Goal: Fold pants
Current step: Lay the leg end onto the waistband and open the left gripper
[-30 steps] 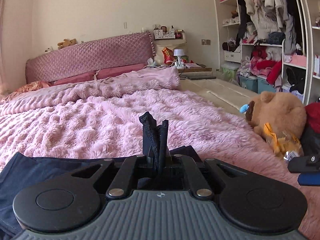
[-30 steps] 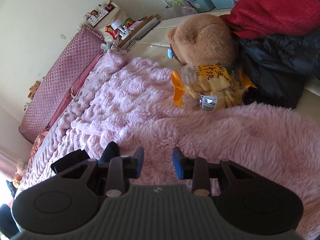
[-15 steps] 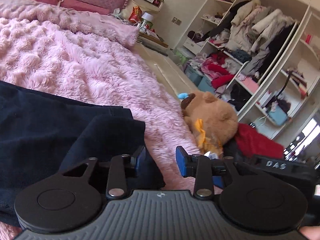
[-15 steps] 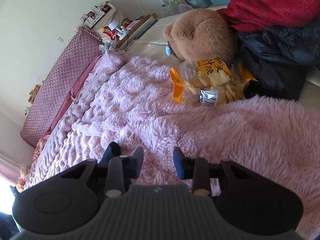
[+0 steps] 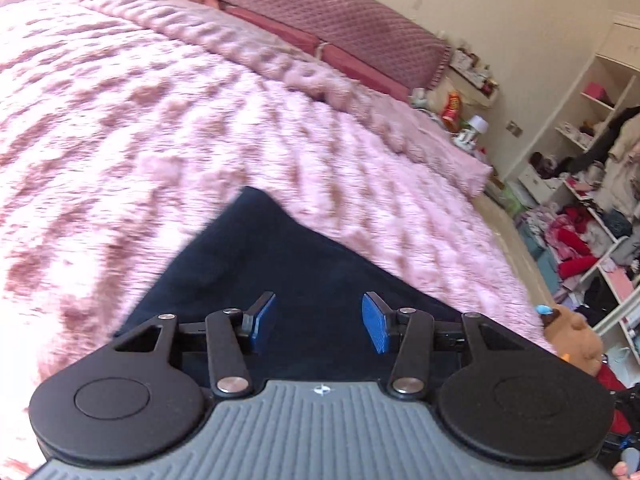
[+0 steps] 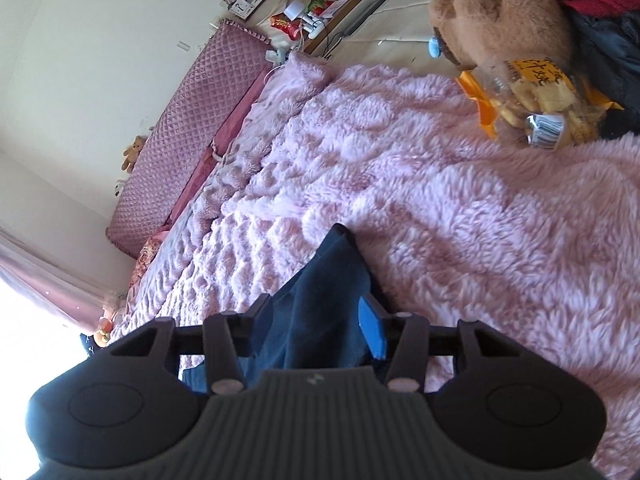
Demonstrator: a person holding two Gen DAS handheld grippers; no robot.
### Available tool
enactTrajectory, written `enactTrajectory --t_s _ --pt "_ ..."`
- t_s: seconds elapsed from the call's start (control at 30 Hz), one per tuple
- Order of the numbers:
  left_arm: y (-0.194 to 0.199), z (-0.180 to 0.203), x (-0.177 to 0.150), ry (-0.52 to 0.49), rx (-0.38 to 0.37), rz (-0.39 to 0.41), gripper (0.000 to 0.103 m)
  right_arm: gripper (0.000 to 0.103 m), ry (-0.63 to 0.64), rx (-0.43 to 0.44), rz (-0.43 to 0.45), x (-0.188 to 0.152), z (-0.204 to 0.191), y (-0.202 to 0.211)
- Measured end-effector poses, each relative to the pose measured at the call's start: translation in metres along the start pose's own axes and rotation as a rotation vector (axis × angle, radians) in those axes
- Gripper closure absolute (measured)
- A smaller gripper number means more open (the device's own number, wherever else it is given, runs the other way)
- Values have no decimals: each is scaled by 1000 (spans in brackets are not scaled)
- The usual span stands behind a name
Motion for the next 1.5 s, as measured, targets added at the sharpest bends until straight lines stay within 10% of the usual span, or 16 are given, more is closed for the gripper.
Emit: enactTrajectory --t_s 0.13,0.3,0.57,0.63,0.73,0.87,1.27,1.4,1.5 --pt "-5 -65 13 -11 179 17 49 57 32 -29 -9 -11 -12 -14" --pt "-10 -66 45 1 -23 63 48 57 31 -21 15 -16 -24 -25" --pt "-81 15 49 -520 30 1 52 59 113 47 -19 -22 -39 -54" --pt "-99 24 30 -470 -115 -97 58 62 137 160 -66 -30 -53 -69" --pt "-117 25 7 -380 -245 -136 71 70 126 46 -137 -39 -43 -102" --pt "-143 4 6 -288 -183 -111 97 82 75 37 -191 -46 -26 -128" --pt "-120 -61 18 -122 -50 68 96 92 291 -223 46 -2 -14 -77" --pt "-100 -79 21 -31 -50 89 97 81 466 -47 20 -11 -74 -78" --pt "-81 -116 26 -9 116 134 97 68 588 168 -121 -43 -129 -108"
Point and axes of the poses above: each gripper's, at about its wrist camera, not at the fingertips, and y roughly against the way its jaws point, z to its right, x to its top, the point moved 9 cm from there along -y, roughly the way its jaws point, and after that the axes turned 4 degrees about x, right-handed, at the moved point
